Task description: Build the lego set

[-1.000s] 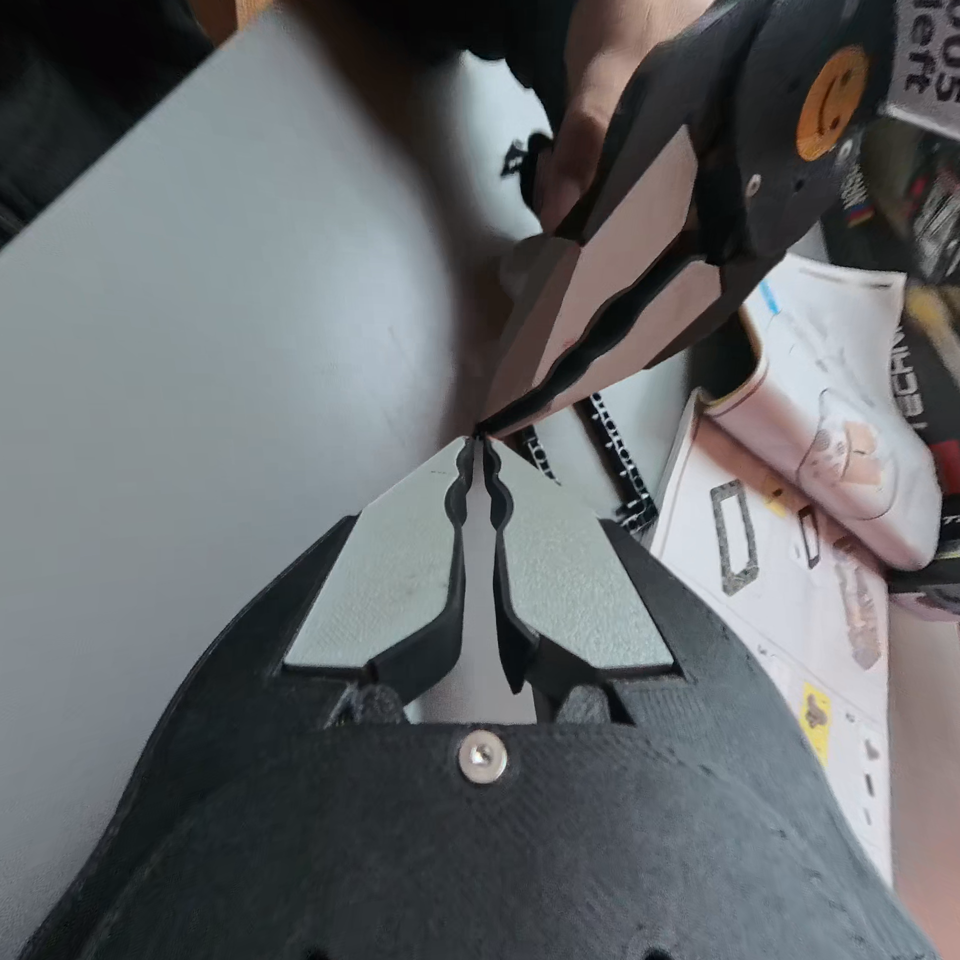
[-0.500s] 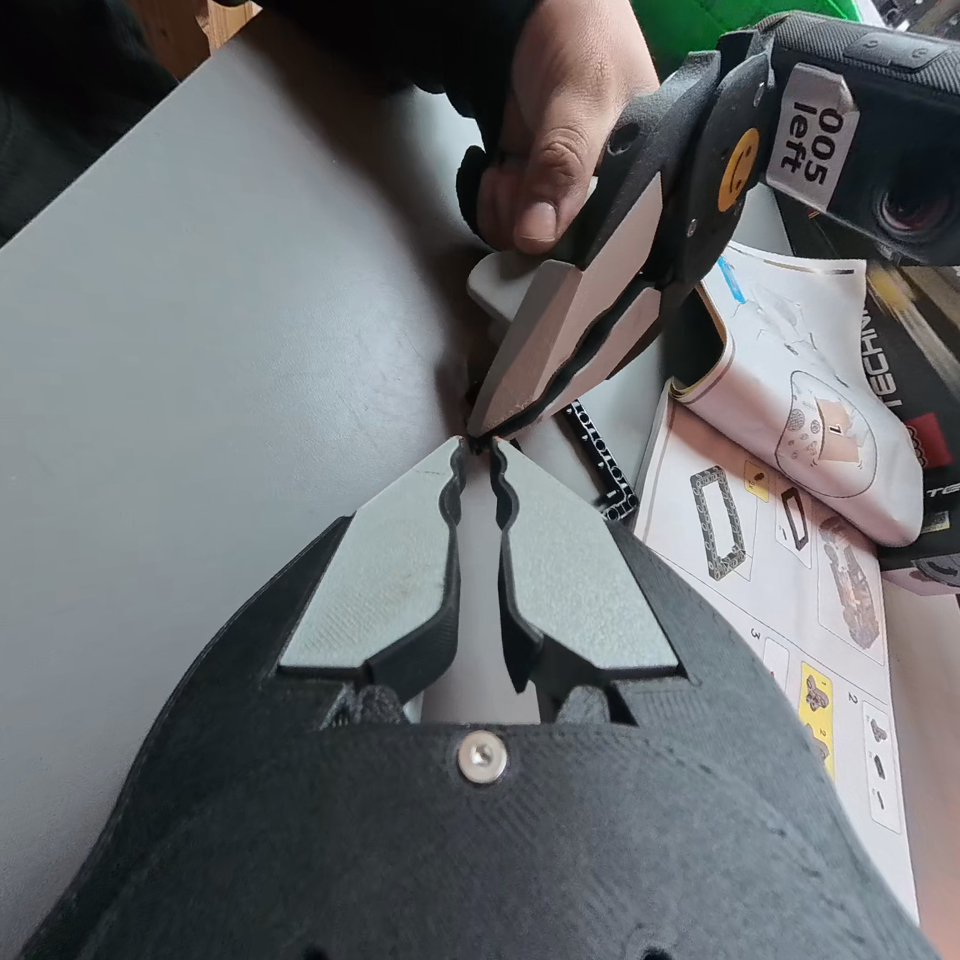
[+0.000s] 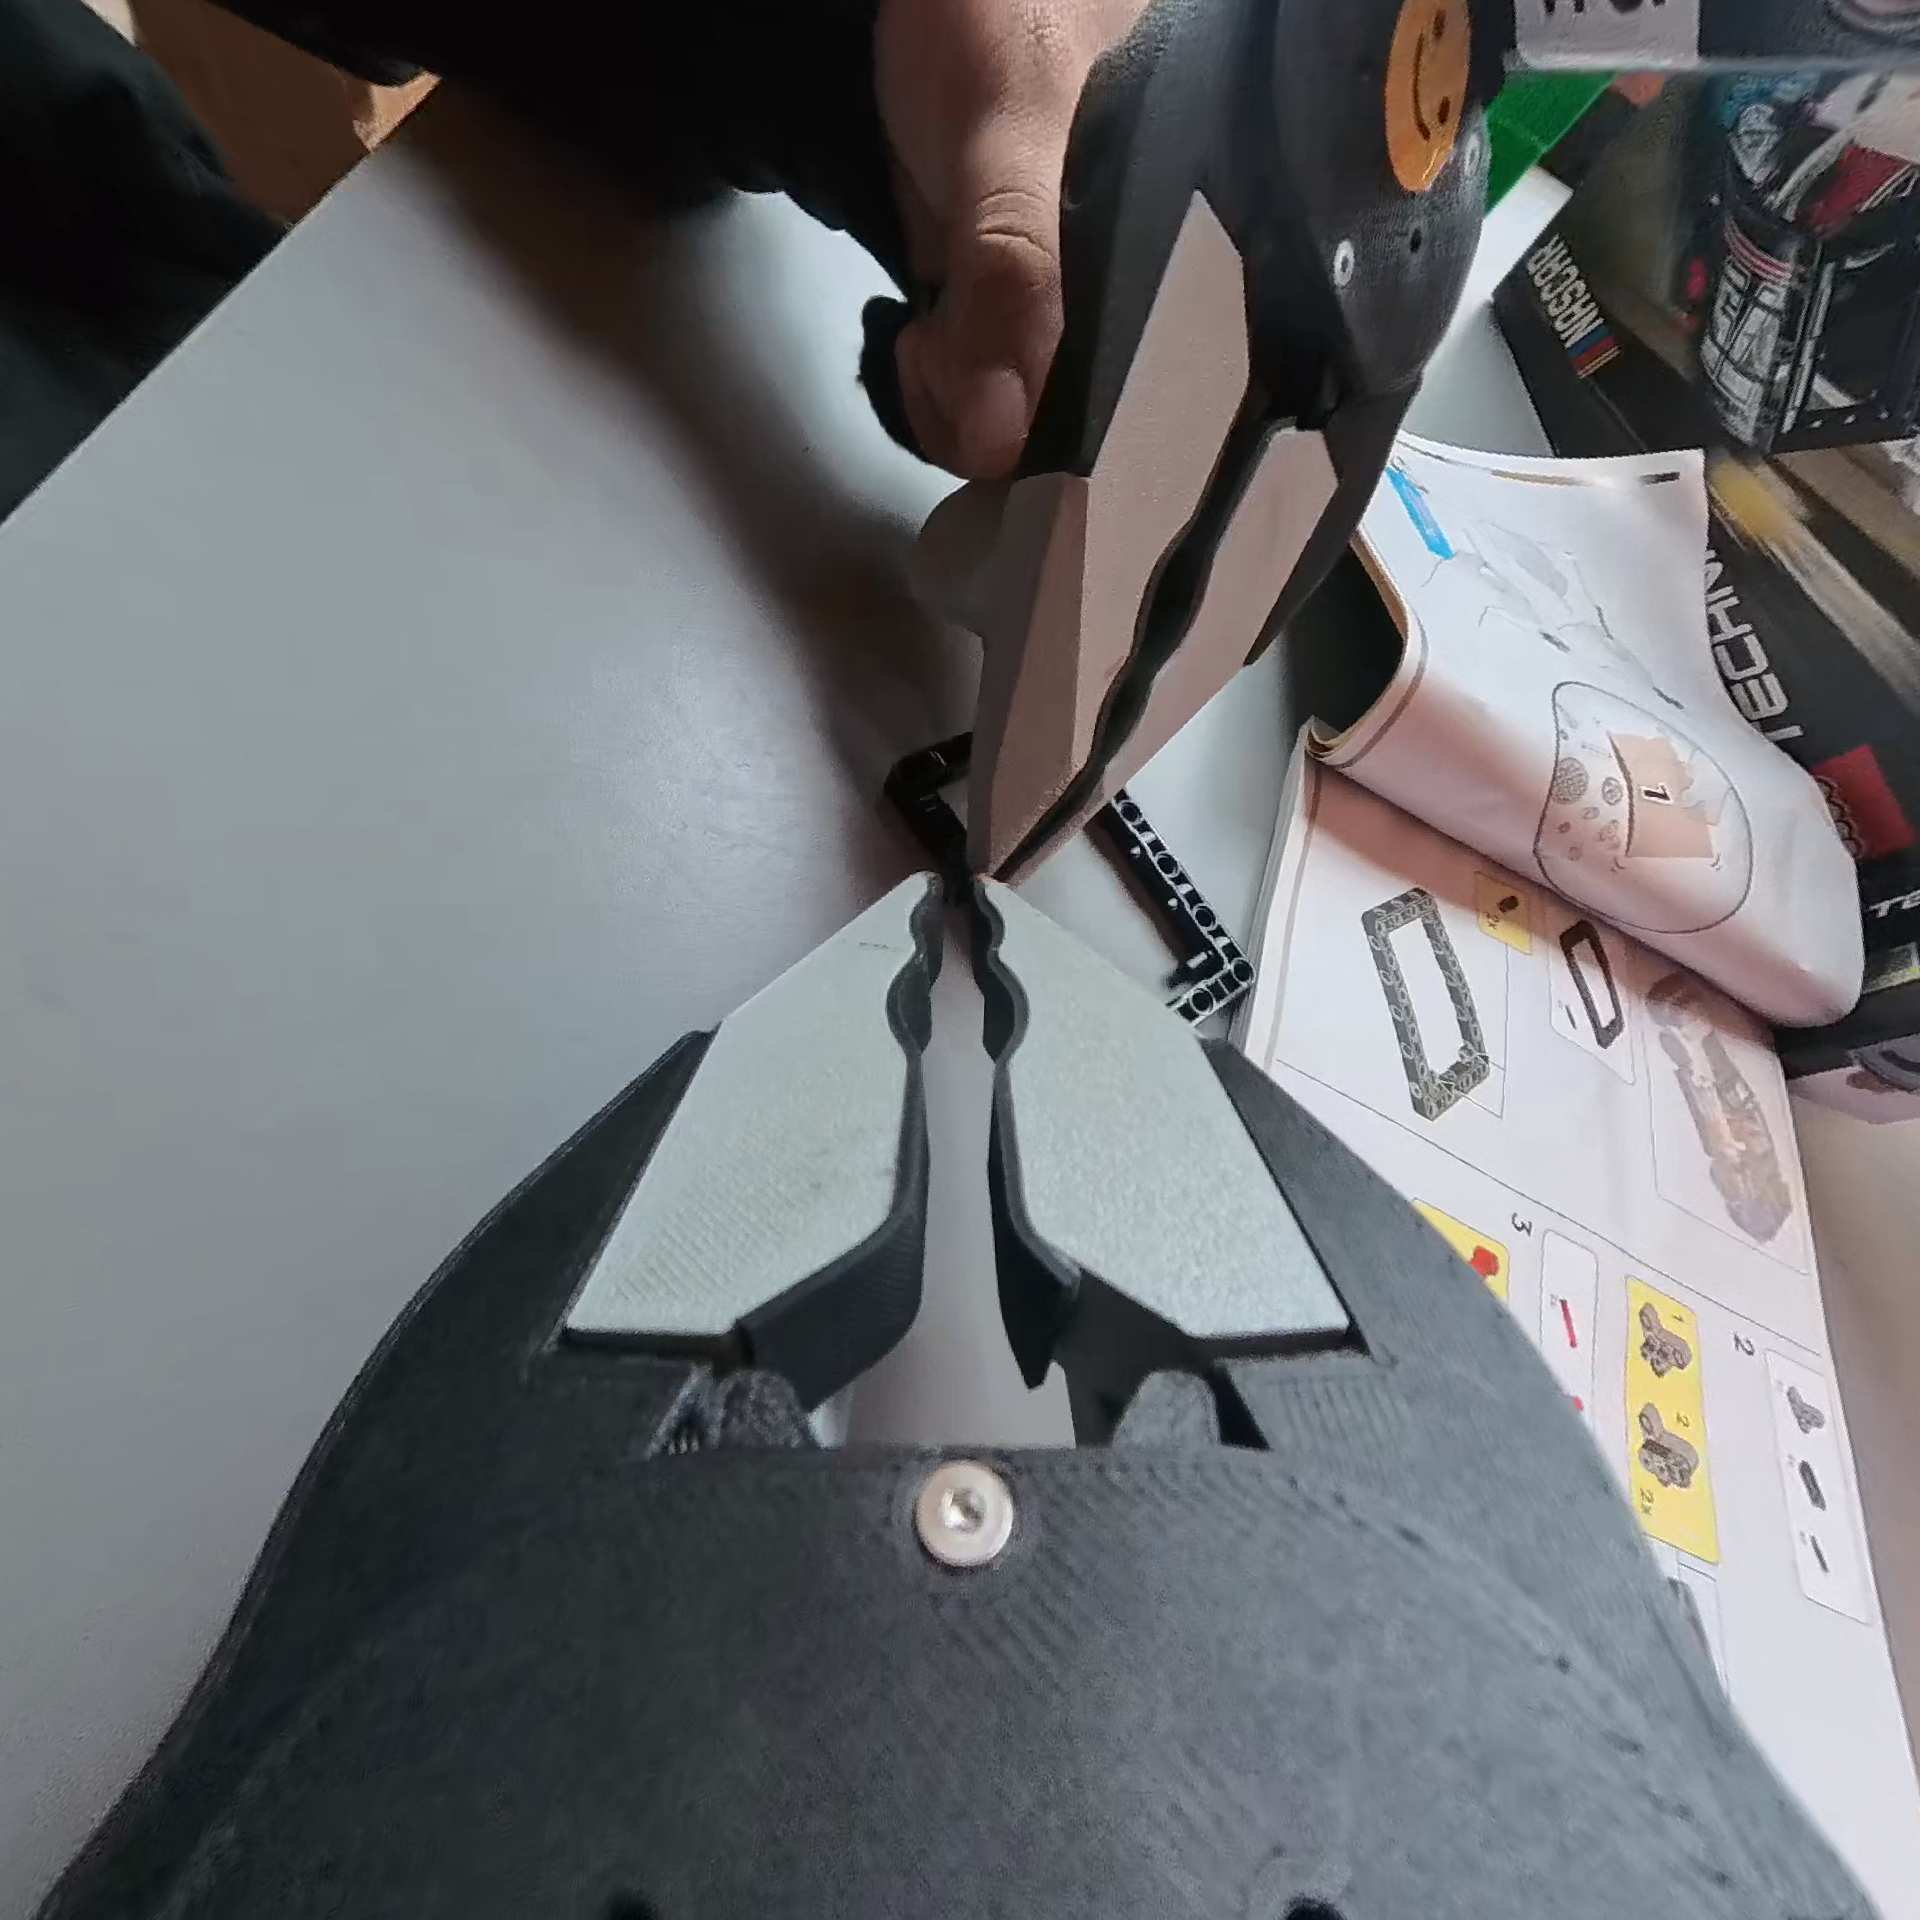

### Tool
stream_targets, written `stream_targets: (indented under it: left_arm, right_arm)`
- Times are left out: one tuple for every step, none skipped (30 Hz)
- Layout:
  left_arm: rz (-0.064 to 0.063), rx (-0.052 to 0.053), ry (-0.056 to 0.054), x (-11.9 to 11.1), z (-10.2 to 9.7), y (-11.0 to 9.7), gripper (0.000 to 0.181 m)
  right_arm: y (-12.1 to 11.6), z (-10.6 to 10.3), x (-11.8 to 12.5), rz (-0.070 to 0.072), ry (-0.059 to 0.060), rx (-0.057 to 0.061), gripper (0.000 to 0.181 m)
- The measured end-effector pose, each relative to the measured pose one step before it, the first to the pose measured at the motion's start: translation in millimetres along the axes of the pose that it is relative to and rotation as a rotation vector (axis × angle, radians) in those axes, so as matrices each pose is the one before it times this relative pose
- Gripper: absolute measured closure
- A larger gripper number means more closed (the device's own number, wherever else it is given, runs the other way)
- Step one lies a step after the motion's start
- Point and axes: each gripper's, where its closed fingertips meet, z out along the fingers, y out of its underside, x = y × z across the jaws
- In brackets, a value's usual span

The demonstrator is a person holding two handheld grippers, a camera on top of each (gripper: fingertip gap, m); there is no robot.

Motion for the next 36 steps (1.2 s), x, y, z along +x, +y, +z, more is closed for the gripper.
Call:
stream_targets:
  left_arm:
    - [0.0085,-0.0025,-0.0081,-0.14,0.06,0.26,0.181]
    - [-0.0055,-0.0014,-0.0005,-0.41,0.04,0.46,0.181]
    - [-0.0102,0.0012,0.0084,-0.28,0.04,0.36,0.181]
    - [-0.0111,0.0006,0.0072,-1.0,0.15,0.73,0.181]
    - [-0.0088,-0.0012,-0.0081,-3.41,0.21,0.88,0.181]
    - [-0.0046,-0.0042,-0.0131,-3.69,0.2,1.21,0.181]
    - [0.0003,-0.0089,-0.0099,-2.45,-0.09,1.51,0.181]
    - [0.0044,-0.0085,-0.0107,-1.92,-0.63,1.26,0.181]
    - [0.0064,-0.0062,-0.015,-2.25,-1.32,0.6,0.181]
    - [0.01,-0.0039,-0.0105,-1.36,-1.84,0.06,0.181]
    - [0.0159,-0.0043,0.0077,2.0,-1.67,0.08,0.176]
    - [0.0194,-0.0042,0.0151,3.71,-1.3,-0.09,0.171]
    - [0.0255,-0.0003,0.006,3.09,-0.84,-0.7,0.166]
    - [0.036,-0.0099,-0.0018,2.44,-0.12,0.54,0.163]
    - [0.0487,-0.0179,-0.014,1.27,0.39,1.72,0.16]
    - [0.0611,-0.0214,-0.0255,0.46,0.74,2.25,0.158]
    - [0.0661,-0.0191,-0.0291,0.81,1.02,1.94,0.155]
    - [0.0625,-0.0182,-0.0254,1.86,1.4,1.57,0.154]
    - [0.052,-0.0139,-0.0291,1.04,1.54,0.81,0.153]
    - [0.0394,-0.0139,-0.035,-0.83,1.72,0.55,0.152]
    - [0.0279,-0.0129,-0.0346,-2.04,1.55,0.5,0.152]
    - [0.0255,-0.0092,-0.0254,-1.27,1.5,0.28,0.154]
    - [0.0283,-0.0014,-0.0171,-0.17,1.07,-0.43,0.158]
    - [0.0308,-0.0004,-0.0276,-1.94,0.64,-0.18,0.164]
    - [0.0339,-0.0005,-0.0273,-1.79,0.09,-0.18,0.168]
    - [0.0297,0.0022,-0.0219,-1.05,-0.2,-0.79,0.17]
    - [0.0183,0.005,-0.0157,-0.6,-0.46,-1.45,0.17]
    - [0.0063,0.0031,-0.0065,-0.03,-0.28,-1.3,0.169]
    - [0.0011,0.0025,-0.0098,-1.12,-0.36,-1.06,0.169]
    - [0.0036,0.0037,-0.0147,-1.96,-0.66,-1.02,0.171]
    - [0.008,0.003,-0.0048,-0.37,-0.48,-0.58,0.173]
    - [0.0076,0.0048,0.0022,1.0,-0.1,-0.62,0.176]
    - [0.0051,0.0009,-0.003,0.22,0.3,-0.26,0.178]
    - [0.0068,-0.0034,-0.0059,0.0,0.57,-0.05,0.179]
    - [0.0087,-0.0042,-0.0087,-0.3,0.43,0.05,0.179]
    - [0.0094,-0.002,-0.0125,-0.81,0.17,-0.21,0.179]
  right_arm:
    - [-0.07,-0.29,0.07,0.0042,-0.0025,0.0019,0.18]
    - [0.62,0.09,0.24,0.0021,0.0005,-0.0031,0.18]
    - [1.53,0.4,0.53,0.0007,0.0032,-0.0091,0.18]
    - [2.03,0.71,0.76,-0.0011,0.0049,-0.0133,0.18]
    - [2.11,0.87,-0.3,-0.004,0.0,-0.0142,0.18]
    - [1.87,0.87,-0.92,-0.0073,-0.0021,-0.0131,0.18]
    - [1.94,0.96,-0.83,-0.0098,-0.0008,-0.0134,0.18]
    - [1.98,0.96,-1.02,-0.0109,-0.0015,-0.0138,0.18]
    - [1.46,0.74,-1.0,-0.01,-0.0013,-0.0105,0.18]
    - [0.9,0.44,-0.79,-0.0085,-0.0006,-0.0063,0.18]
    - [0.62,0.32,-0.57,-0.0084,0.0004,-0.0048,0.18]
    - [0.31,0.23,-0.8,-0.0108,0.0004,-0.0029,0.18]
    - [-0.41,-0.11,-1.11,-0.0134,-0.0002,0.0013,0.18]
    - [-1.19,-0.35,-0.86,-0.0154,0.0023,0.0044,0.18]
    - [-1.49,-0.67,0.07,-0.0166,0.0075,0.0044,0.18]
    - [-1.83,-1.19,0.66,-0.0171,0.0107,0.0049,0.18]
    - [-1.89,-1.55,1.36,-0.0171,0.0137,0.0052,0.18]
    - [-1.81,-1.89,2.28,-0.0174,0.0191,0.004,0.18]
    - [-1.44,-1.82,2.73,-0.0181,0.0218,0.0012,0.18]
    - [-1.21,-1.74,2.45,-0.0177,0.0202,-0.0003,0.18]
    - [-1.57,-1.44,1.97,-0.0166,0.0174,0.002,0.18]
    - [-1.94,-1.04,1.16,-0.0135,0.0123,0.0048,0.181]
    - [-1.57,-0.68,0.48,-0.01,0.0069,0.0036,0.18]
    - [-0.7,-0.26,-0.02,-0.0093,0.0043,-0.0009,0.18]
    - [0.0,0.01,-0.17,-0.0116,0.0029,-0.004,0.18]
    - [0.51,0.29,-0.2,-0.0126,0.0038,-0.0062,0.18]
    - [1.13,0.45,-0.05,-0.0101,0.0041,-0.0085,0.18]
    - [1.07,0.57,-0.56,-0.0062,-0.0008,-0.0076,0.18]
    - [0.62,0.3,-0.31,-0.002,-0.0006,-0.0031,0.18]
    - [0.04,0.07,-0.02,0.0009,0.0004,0.0007,0.18]
    - [0.33,-0.04,0.79,0.0023,0.0036,-0.0002,0.18]
    - [0.23,-0.35,0.94,0.0045,0.0033,0.0006,0.18]
    - [-0.15,-0.43,0.87,0.0085,0.0014,0.0039,0.18]
    - [0.0,-0.26,0.32,0.0107,-0.0026,0.004,0.18]
    - [0.34,-0.22,0.2,0.0097,-0.0032,0.0017,0.18]
    - [0.39,-0.04,0.43,0.006,0.0003,0.001,0.18]
